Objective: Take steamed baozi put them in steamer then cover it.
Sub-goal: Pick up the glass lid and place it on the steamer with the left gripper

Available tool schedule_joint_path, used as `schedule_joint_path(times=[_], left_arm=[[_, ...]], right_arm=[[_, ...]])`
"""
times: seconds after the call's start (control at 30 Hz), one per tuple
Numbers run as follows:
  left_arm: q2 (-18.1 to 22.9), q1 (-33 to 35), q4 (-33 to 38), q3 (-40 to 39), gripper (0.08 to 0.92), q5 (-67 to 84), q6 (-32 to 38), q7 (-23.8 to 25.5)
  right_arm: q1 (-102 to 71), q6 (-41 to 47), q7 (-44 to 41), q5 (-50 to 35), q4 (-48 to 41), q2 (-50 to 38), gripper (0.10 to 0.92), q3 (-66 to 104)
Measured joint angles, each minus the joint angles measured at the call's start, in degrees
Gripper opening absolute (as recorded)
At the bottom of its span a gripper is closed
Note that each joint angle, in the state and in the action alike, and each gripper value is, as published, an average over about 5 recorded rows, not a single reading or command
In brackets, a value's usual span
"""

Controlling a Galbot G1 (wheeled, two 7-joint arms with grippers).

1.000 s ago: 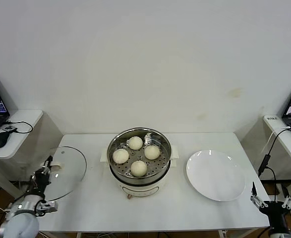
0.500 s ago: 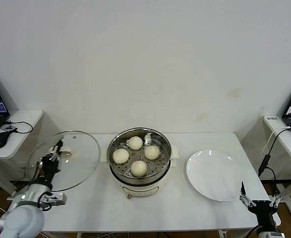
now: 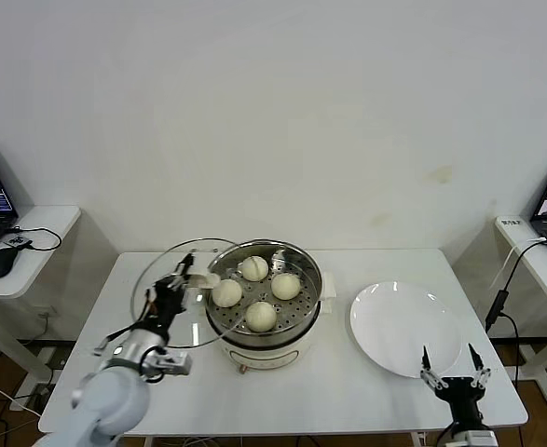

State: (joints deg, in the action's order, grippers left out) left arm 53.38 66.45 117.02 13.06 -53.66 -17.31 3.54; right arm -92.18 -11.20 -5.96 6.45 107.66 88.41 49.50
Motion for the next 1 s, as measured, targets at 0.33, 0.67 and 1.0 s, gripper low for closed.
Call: schedule_joint_path(times=[0.33, 0.67, 1.0], left_arm=[[3.91, -9.64, -2.64, -9.94, 0.138, -3.55, -7.66, 5.04], [11.27, -14.17, -6.25, -13.46, 0.138, -13.62, -11.70, 11.59], [18.63, -15.09, -9.47, -15.87, 0.138, -21.38, -13.61, 15.96]], right_arm=[[1.02, 0.44, 1.17, 2.55, -2.35, 1.07, 0.823, -2.20], [0.92, 0.99, 1.91, 5.72, -3.65, 1.60, 0.823, -3.43], [0.57, 0.77, 2.22, 7.88, -4.65, 1.75, 0.823, -3.41]])
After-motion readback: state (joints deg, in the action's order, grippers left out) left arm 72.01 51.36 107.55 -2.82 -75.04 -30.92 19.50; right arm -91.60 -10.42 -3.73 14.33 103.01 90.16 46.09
